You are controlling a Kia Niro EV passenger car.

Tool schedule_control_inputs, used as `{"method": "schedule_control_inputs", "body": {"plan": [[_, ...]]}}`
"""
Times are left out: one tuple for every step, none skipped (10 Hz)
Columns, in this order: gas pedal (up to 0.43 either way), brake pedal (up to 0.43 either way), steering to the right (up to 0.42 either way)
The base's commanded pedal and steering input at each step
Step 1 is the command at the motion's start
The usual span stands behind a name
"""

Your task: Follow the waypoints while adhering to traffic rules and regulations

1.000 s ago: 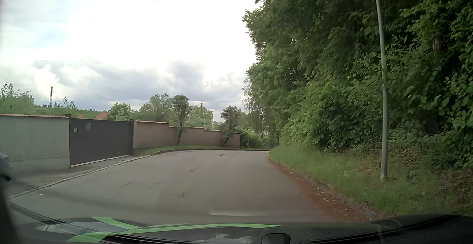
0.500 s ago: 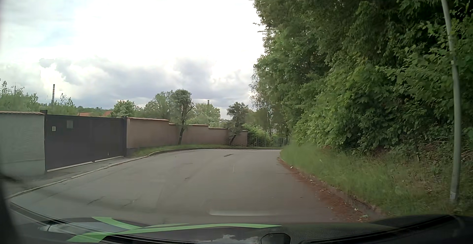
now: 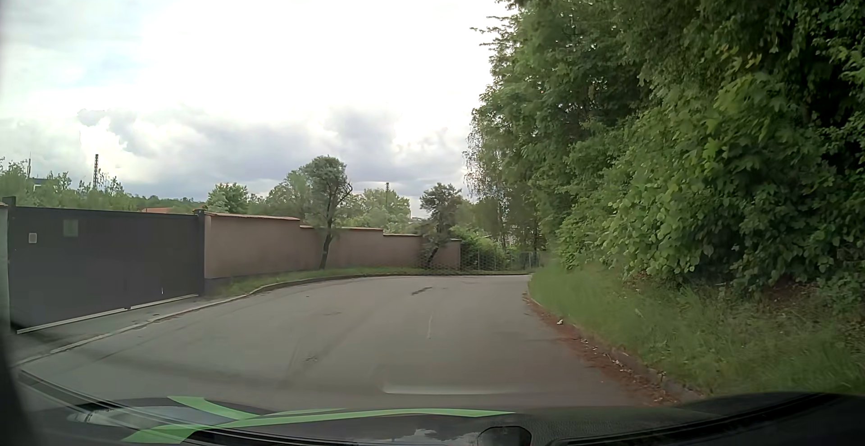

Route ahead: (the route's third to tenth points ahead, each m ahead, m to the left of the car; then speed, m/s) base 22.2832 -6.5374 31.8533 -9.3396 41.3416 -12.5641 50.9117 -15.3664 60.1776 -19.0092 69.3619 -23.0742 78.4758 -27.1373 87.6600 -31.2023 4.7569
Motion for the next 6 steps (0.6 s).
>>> {"method": "schedule_control_inputs", "body": {"plan": [[0.098,0.0,-0.007],[0.098,0.0,-0.003],[0.098,0.0,-0.003],[0.098,0.0,-0.003],[0.098,0.0,-0.003],[0.098,0.0,-0.003]]}}
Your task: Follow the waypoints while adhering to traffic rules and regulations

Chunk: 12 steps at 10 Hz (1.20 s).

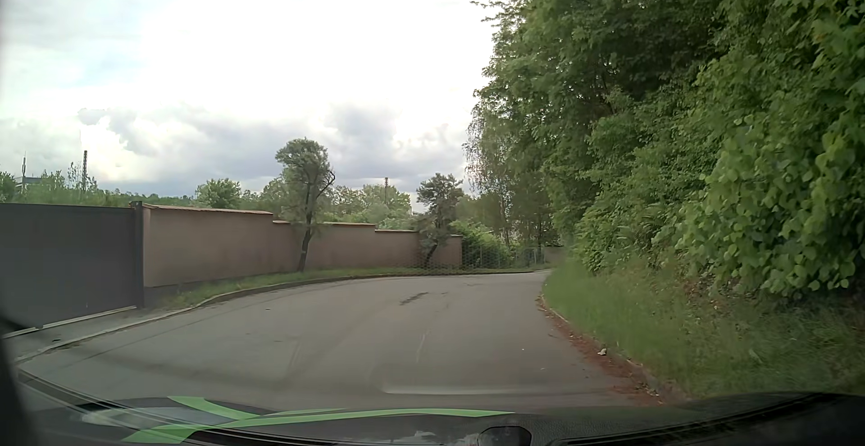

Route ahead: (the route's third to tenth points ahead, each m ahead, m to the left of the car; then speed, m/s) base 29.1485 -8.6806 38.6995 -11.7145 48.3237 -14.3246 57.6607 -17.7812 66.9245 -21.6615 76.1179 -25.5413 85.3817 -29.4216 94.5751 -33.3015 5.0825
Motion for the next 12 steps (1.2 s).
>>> {"method": "schedule_control_inputs", "body": {"plan": [[0.098,0.0,-0.002],[0.098,0.0,-0.002],[0.098,0.0,-0.002],[0.098,0.0,-0.002],[0.098,0.0,-0.001],[0.098,0.0,0.002],[0.098,0.0,0.004],[0.098,0.0,0.006],[0.098,0.0,0.013],[0.098,0.0,0.018],[0.098,0.0,0.022],[0.098,0.0,0.027]]}}
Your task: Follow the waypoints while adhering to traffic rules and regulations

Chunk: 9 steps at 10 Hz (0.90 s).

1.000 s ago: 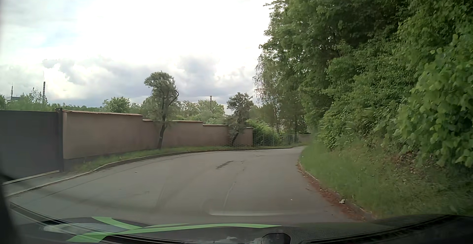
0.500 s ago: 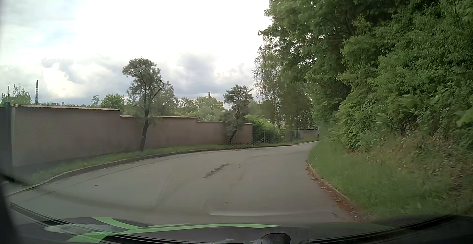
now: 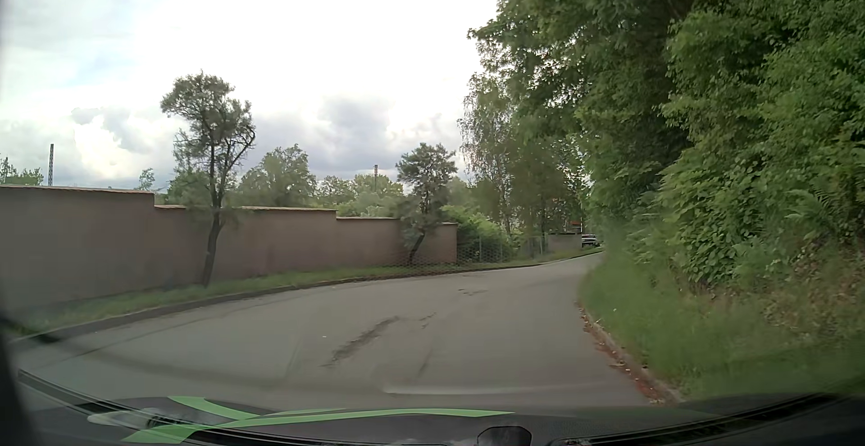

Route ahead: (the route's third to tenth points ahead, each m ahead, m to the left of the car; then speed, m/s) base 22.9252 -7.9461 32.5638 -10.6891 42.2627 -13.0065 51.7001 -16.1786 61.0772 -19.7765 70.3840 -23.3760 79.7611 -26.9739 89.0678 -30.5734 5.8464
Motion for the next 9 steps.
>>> {"method": "schedule_control_inputs", "body": {"plan": [[0.098,0.0,0.033],[0.098,0.0,0.036],[0.098,0.0,0.04],[0.098,0.0,0.041],[0.098,0.0,0.041],[0.098,0.0,0.041],[0.098,0.0,0.041],[0.098,0.0,0.041],[0.098,0.0,0.041]]}}
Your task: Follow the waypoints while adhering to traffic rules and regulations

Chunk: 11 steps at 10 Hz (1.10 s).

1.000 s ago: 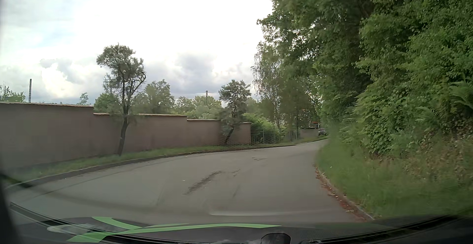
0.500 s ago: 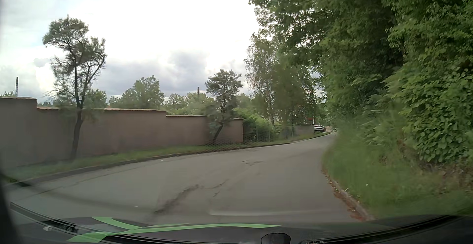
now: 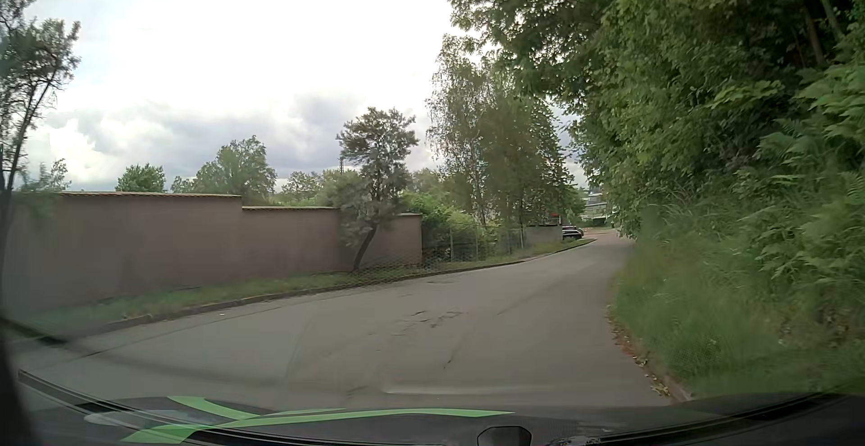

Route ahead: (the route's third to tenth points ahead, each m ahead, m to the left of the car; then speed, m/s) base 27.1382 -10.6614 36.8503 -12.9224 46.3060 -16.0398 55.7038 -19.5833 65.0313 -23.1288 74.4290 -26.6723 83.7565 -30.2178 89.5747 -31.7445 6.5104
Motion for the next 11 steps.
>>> {"method": "schedule_control_inputs", "body": {"plan": [[0.098,0.0,0.044],[0.098,0.0,0.046],[0.098,0.0,0.051],[0.098,0.0,0.057],[0.098,0.0,0.067],[0.098,0.0,0.076],[0.098,0.0,0.081],[0.098,0.0,0.083],[0.098,0.0,0.082],[0.098,0.0,0.082],[0.087,0.0,0.082]]}}
